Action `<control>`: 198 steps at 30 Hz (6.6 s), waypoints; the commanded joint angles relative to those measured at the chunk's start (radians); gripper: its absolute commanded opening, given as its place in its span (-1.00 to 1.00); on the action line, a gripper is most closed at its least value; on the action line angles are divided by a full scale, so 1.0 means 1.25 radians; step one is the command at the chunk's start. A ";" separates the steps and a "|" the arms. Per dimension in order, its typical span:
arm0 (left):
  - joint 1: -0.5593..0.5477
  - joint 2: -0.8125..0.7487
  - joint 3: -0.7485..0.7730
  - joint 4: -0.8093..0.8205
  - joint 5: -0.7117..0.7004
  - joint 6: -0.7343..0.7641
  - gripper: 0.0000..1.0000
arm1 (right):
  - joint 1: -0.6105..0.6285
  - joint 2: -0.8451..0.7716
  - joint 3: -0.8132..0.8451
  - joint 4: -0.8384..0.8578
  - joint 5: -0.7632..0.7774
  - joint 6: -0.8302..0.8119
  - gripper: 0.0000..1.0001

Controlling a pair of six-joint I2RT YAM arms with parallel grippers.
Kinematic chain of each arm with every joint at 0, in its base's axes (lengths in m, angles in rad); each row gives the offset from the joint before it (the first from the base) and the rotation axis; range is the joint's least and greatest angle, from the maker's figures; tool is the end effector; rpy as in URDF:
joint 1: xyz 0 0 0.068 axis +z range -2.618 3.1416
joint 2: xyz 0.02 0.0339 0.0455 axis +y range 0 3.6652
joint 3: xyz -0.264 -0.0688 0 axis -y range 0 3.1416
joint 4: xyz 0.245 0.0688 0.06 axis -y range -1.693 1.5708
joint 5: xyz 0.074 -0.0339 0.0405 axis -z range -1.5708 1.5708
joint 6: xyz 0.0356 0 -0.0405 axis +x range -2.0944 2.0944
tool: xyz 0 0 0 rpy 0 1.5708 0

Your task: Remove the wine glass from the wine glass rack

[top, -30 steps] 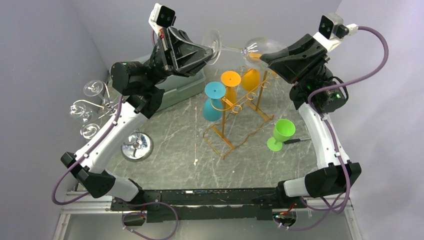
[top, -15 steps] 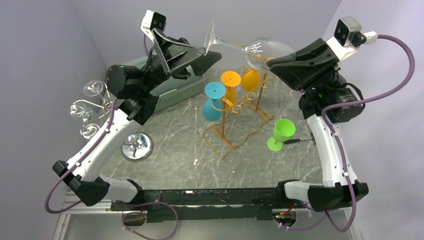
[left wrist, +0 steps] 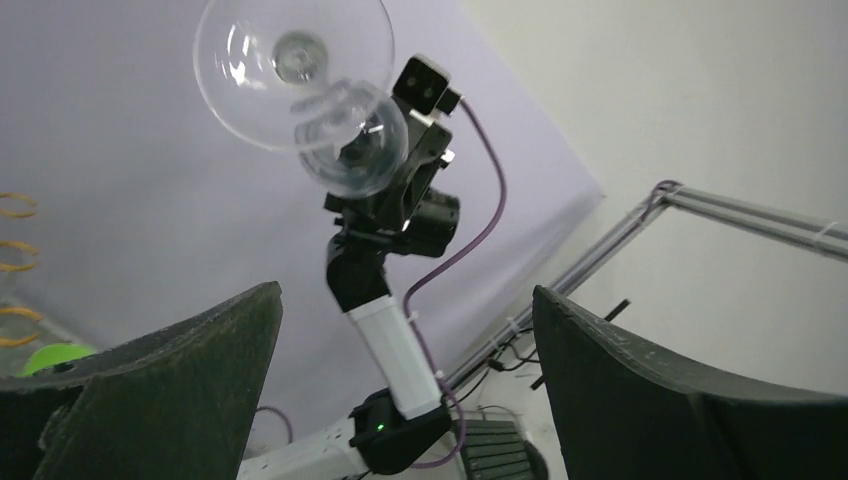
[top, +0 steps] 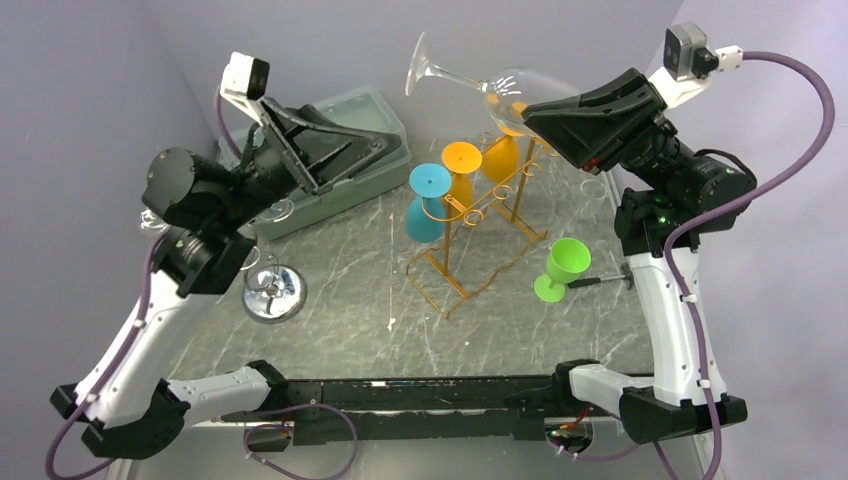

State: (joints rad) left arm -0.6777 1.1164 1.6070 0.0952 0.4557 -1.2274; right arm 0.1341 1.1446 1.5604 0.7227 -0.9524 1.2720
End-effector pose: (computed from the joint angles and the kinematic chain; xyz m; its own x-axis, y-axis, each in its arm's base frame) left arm 0.1306 -0.1252 0.5777 -0.6541 -0.5589 -0.5097 0.6913 -0.1683 -0.7027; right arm 0.1452 0.0489 0.5937 -0.1325 0.5412 -0.8304 -0.9824 0.0397 0.1826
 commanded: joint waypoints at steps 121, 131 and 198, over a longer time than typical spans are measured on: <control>0.006 0.062 0.112 -0.681 -0.195 0.797 0.99 | -0.264 0.821 0.713 -1.434 0.779 -0.683 -1.00; 0.043 0.072 0.097 -0.660 -0.149 0.801 0.99 | -0.264 0.897 0.737 -1.441 0.773 -0.670 -1.00; 0.083 0.144 0.139 -0.610 -0.157 0.718 0.99 | -0.230 0.576 0.609 -1.387 0.935 -0.667 0.59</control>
State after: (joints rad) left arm -0.5770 1.2854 1.7332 -0.7155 0.2783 -0.2756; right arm -0.1600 1.9942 2.3768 -1.0443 0.1749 0.4446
